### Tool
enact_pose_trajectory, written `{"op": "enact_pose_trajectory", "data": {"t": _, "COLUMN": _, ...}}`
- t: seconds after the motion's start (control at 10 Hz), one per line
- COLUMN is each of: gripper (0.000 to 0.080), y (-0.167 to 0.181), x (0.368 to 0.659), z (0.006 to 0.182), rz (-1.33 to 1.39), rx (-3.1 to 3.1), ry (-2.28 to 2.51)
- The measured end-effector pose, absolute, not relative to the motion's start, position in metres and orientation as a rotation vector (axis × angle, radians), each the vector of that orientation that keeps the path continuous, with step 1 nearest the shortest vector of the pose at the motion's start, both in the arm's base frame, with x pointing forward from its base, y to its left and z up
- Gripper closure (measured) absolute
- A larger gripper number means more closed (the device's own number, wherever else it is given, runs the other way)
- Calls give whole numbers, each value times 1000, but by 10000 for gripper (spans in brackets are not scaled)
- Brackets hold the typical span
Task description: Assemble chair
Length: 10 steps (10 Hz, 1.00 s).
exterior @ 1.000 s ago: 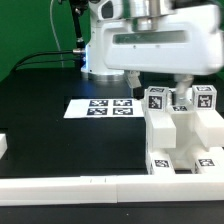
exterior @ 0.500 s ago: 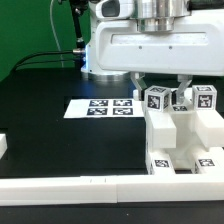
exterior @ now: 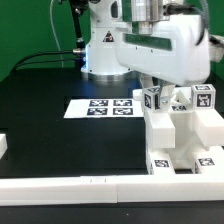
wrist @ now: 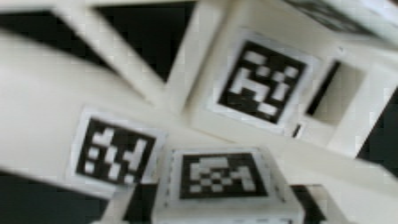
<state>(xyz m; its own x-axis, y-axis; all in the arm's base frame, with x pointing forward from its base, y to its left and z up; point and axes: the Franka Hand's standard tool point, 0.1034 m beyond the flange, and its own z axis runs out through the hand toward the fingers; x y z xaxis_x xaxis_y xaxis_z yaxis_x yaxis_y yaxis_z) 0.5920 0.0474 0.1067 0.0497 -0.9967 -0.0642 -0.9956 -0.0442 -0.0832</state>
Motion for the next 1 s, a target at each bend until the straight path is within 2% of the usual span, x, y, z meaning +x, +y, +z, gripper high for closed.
{"op": "enact_pose_trajectory", "data": {"t": 0.4, "gripper": 535, "y": 48, "x": 592, "z": 107, "rz": 19, "rx": -1882, "ry": 2369}}
{"op": "enact_pose_trajectory", "data": {"t": 0.7, "gripper": 535, "y": 49, "x": 591, "z": 107, "rz": 11, "rx": -1896, "ry": 2364}}
{"op": "enact_pose_trajectory", "data": {"t": 0.8, "gripper": 330, "y": 49, "x": 591, "z": 107, "rz": 11, "rx": -1898, "ry": 2363}}
{"op": "enact_pose_trajectory", "data": {"t": 0.9, "gripper": 213, "y": 50, "x": 593, "z": 112, "rz": 5, "rx": -1939, "ry": 2317}}
{"op": "enact_pose_trajectory", "data": {"t": 1.0, "gripper": 213, "y": 50, "x": 595, "z": 124, "rz": 0, "rx": -1954, "ry": 2276}}
